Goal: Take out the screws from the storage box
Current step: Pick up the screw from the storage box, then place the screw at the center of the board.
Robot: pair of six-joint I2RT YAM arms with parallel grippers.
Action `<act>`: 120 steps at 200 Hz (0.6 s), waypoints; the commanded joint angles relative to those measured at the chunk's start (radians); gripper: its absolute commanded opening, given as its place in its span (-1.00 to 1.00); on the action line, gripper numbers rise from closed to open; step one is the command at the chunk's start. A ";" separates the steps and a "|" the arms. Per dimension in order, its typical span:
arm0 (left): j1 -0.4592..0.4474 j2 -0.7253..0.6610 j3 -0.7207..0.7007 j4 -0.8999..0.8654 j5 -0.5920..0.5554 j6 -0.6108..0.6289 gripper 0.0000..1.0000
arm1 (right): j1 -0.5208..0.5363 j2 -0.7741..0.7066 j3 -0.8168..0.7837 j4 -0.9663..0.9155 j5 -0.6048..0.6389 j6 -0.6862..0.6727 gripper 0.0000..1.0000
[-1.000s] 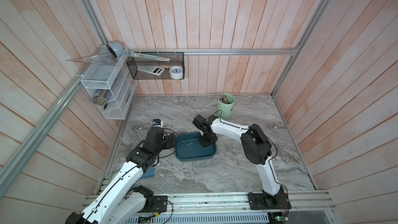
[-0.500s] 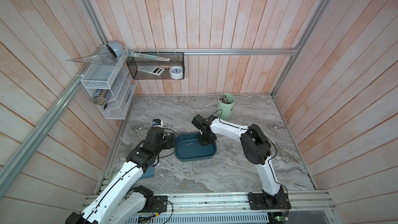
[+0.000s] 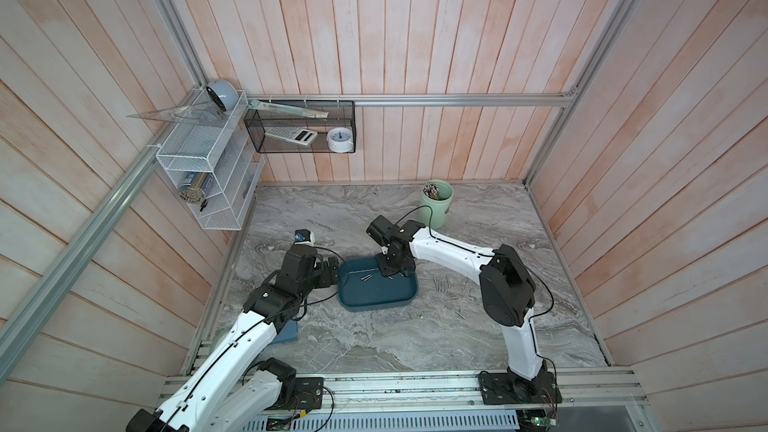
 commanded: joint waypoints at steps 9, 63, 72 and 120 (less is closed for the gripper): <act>-0.002 -0.008 0.010 -0.007 -0.015 0.010 0.92 | 0.003 -0.051 -0.013 0.003 -0.003 0.009 -0.88; -0.002 -0.010 0.009 -0.006 -0.016 0.010 0.91 | -0.062 -0.245 -0.150 0.009 0.002 0.004 -0.88; -0.002 -0.009 0.010 -0.006 -0.017 0.010 0.92 | -0.088 -0.290 -0.196 0.020 0.000 0.010 -0.88; -0.002 -0.013 0.010 -0.005 -0.015 0.008 0.92 | -0.259 -0.501 -0.434 0.065 -0.016 0.059 -0.88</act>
